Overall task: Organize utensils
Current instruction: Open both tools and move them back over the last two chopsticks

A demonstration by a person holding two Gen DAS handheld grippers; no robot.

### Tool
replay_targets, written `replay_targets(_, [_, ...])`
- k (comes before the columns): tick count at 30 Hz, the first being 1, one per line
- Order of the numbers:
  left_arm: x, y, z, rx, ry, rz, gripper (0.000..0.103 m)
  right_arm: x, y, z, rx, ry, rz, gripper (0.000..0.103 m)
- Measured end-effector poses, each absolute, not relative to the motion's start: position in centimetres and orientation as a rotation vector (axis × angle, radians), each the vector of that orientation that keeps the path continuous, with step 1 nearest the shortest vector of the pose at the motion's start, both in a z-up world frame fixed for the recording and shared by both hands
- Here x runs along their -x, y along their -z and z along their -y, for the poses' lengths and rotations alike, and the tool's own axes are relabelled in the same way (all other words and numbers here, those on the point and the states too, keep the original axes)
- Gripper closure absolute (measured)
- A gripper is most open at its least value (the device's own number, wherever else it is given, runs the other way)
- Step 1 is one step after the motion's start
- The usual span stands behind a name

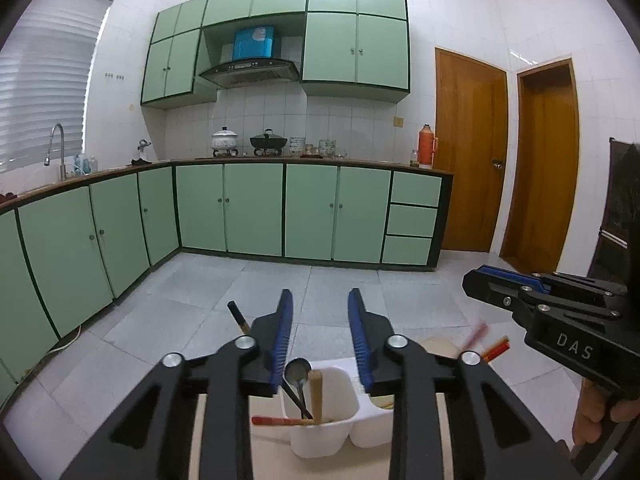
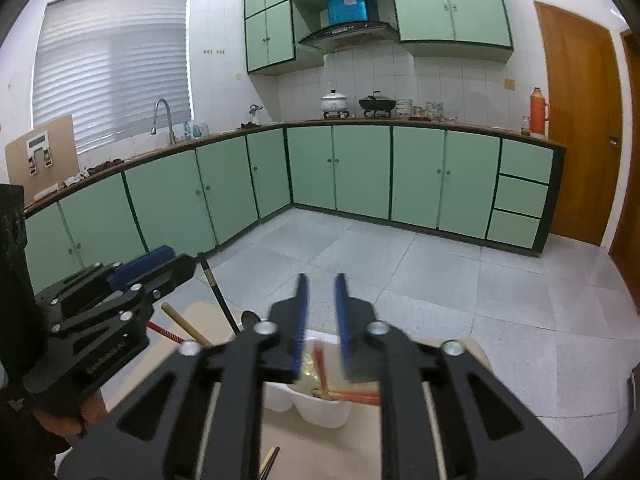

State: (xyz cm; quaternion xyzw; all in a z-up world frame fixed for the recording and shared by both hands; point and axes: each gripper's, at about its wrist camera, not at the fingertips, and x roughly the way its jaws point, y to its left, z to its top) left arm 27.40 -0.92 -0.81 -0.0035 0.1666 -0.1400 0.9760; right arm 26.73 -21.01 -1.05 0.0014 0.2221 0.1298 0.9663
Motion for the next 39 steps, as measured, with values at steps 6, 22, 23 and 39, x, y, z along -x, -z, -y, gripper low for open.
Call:
replay_targets(6, [-24.2,-0.7,-0.3,0.028,0.267,-0.270,0.052,-23.9,-0.2,23.0,-0.033,-0.206,-0.378,0.059])
replay_targets(22, [-13.7,5.2,-1.9,0.038,0.242,-0.368,0.032,-10.9,6.6,23.7,0.007,-0.107,-0.335,0.020])
replay_targets(23, [-13.3,5.8,-2.0,0.030,0.238,-0.385,0.032,-10.5,7.2,23.5,0.008,-0.105,-0.344,0.020])
replay_targets(39, [-7.4,16.4,-3.2,-0.062,0.175,-0.586,0.032,-3.9,18.8,18.9,-0.051,-0.055,-0.518,0.030])
